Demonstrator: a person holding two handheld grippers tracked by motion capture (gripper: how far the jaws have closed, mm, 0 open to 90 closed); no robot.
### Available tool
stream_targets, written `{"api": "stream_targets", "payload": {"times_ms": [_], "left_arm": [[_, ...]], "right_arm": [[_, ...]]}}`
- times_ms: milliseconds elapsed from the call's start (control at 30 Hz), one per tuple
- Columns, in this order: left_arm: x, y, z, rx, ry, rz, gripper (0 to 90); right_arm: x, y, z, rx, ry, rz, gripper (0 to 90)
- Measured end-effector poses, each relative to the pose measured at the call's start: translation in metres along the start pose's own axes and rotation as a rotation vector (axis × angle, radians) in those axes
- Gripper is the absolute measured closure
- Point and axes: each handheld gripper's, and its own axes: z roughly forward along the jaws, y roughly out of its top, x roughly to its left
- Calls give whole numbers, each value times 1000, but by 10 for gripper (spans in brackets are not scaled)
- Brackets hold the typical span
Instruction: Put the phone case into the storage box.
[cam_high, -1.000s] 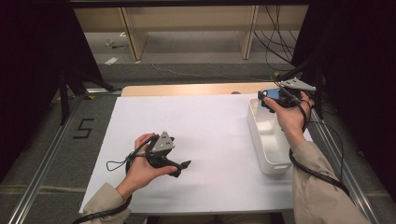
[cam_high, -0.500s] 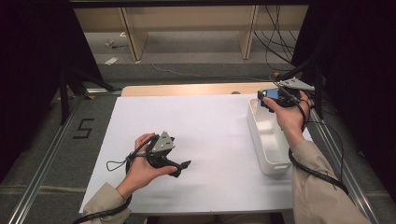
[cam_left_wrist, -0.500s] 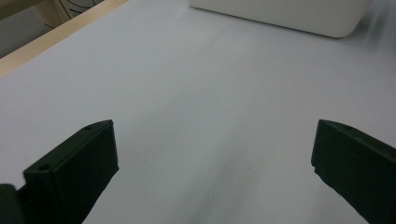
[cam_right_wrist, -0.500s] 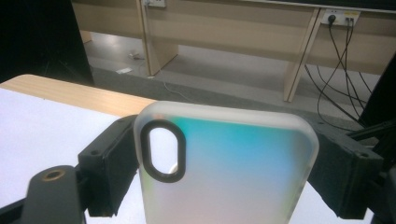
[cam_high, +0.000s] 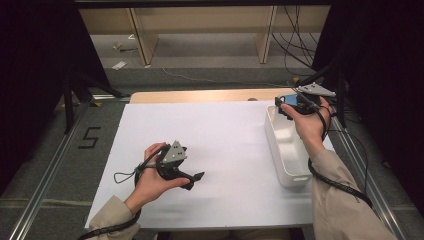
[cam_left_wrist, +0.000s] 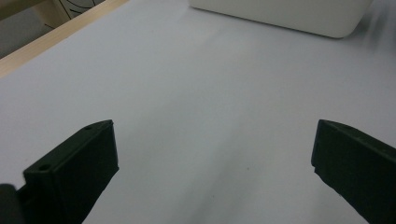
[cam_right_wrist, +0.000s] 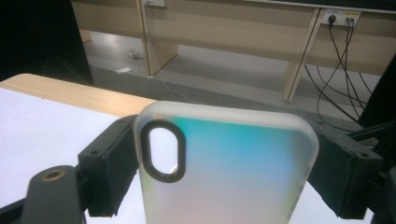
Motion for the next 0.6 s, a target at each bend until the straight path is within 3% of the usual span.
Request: {"api": "stream_targets", "payload": {"times_ms": [600], "left_arm": [[0,0,0,-4,1,0,0]], "right_arm": [[-1,0,4,1,-2,0,183]]}}
